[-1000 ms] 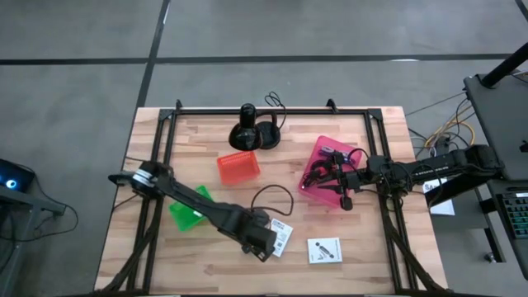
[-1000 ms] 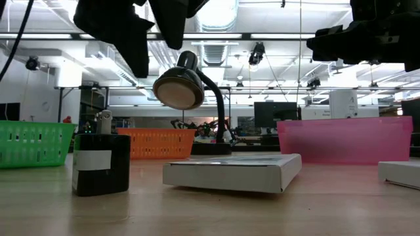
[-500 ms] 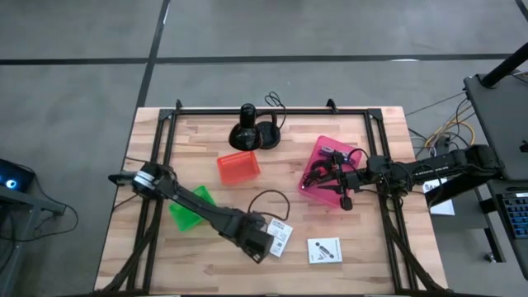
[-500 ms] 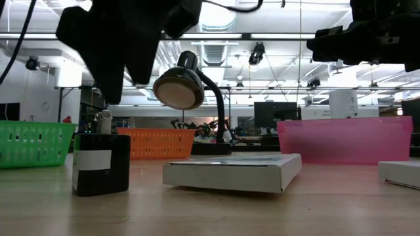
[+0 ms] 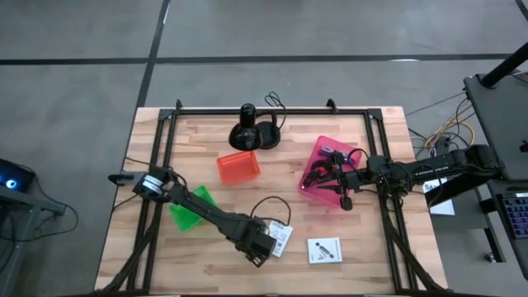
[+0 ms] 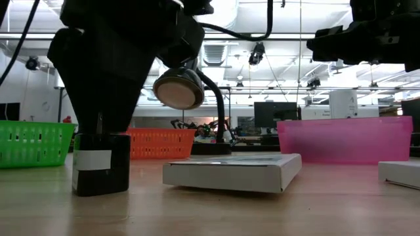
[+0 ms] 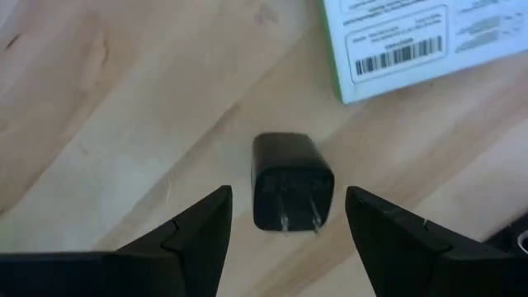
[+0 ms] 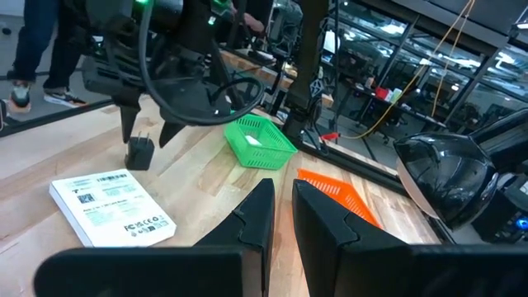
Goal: Pick and place items into bin
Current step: Put the black charger adapter into the green bin
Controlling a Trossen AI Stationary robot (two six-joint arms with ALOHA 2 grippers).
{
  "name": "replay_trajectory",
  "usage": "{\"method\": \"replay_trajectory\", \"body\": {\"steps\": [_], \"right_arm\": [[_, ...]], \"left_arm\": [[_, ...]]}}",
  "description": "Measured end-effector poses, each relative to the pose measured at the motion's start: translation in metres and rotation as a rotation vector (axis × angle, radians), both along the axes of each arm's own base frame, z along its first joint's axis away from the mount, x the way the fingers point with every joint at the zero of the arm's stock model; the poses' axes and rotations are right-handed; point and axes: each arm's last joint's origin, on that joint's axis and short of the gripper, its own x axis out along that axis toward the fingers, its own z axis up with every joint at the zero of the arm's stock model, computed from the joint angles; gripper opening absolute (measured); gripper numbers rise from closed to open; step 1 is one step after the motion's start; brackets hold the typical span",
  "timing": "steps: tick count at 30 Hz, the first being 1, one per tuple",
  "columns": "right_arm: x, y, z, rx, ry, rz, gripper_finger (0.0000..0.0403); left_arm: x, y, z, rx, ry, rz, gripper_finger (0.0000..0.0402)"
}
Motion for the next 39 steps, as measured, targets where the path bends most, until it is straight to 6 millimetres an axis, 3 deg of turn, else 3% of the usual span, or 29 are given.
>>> {"method": "replay_trajectory", "body": {"steps": [8,28,32,37,39], "right_arm": [[0.0,0.0,0.0,0.0,0.0,0.0,0.0036],[0.0,0.0,0.0,-0.001,0.002,0.0,0.0036],[0.0,0.0,0.0,-0.001,0.003,0.0,0.0036],[0.0,0.0,0.0,-0.001,0.003,0.0,0.0036],[0.0,0.0,0.0,0.001,0.004,0.0,0.0036]], "left_arm": [[0.003,-0.001,-0.014,0.041,0.019,0.004,0.0221],[0.006,-0.003,-0.027,0.048,0.024,-0.057,0.022],[0.006,-0.004,-0.027,0.023,0.036,-0.06,0.0197],[0.004,-0.003,-0.029,0.016,0.047,-0.064,0.0136],[0.004,-0.002,-0.03,0.011,0.048,-0.087,0.0133]]}}
